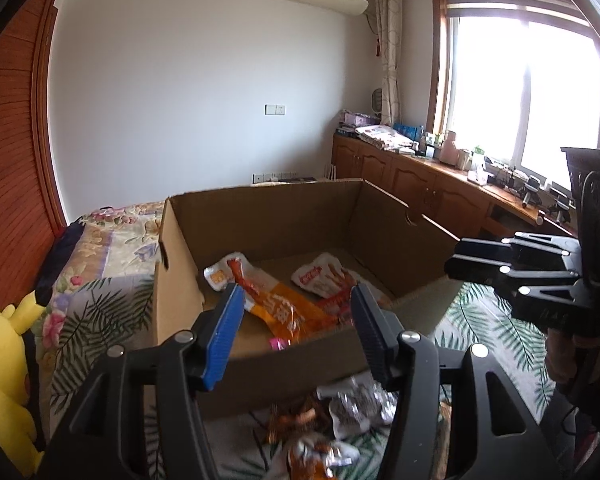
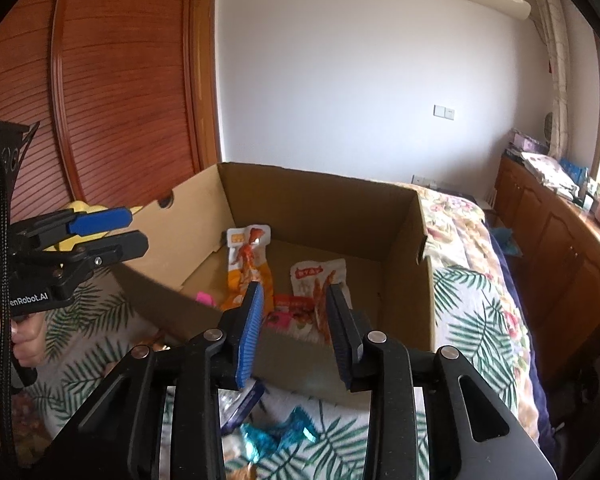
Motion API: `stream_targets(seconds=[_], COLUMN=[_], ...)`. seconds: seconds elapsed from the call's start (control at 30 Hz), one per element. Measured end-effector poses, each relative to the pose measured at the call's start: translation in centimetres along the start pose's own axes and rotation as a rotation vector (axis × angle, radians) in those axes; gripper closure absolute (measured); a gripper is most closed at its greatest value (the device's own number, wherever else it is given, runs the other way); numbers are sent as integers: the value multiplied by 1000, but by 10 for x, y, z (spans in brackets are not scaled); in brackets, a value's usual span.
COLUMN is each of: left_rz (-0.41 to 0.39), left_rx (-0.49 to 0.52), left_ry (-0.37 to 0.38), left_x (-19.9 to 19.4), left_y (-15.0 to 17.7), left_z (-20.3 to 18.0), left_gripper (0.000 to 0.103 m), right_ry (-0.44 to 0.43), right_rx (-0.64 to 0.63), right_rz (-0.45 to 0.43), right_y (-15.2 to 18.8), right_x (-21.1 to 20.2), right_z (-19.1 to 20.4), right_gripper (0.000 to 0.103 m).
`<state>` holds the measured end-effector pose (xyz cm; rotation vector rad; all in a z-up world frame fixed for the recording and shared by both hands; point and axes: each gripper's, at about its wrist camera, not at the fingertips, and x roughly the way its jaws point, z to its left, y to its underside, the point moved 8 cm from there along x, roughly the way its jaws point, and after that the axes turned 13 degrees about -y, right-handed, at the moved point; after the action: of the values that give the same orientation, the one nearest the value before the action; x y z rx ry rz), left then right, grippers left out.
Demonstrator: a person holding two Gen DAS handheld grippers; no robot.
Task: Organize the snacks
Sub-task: 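Move both tools back from the box to the remaining snacks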
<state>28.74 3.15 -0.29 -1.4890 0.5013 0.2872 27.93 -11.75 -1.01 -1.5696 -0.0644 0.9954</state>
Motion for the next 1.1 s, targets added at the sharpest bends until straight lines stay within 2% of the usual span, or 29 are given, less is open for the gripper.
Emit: stream_targets(seconds=[0.33,0.67,1.1], left_rz=[84,194,286], left_rx=[6,37,128], left_ry=[1,29,9], left_x=[-18,-12,4], left_y=[51,104,132], left_z=[2,-13,-19], left_gripper=[47,47,47], right_ry=[-1,13,-15], right_rx=[52,138,208], right_rz=[37,127,184], right_y=[50,114,153], right_x=[-26,-25,-19], right_z=[17,25,38], right_gripper=[64,53,52])
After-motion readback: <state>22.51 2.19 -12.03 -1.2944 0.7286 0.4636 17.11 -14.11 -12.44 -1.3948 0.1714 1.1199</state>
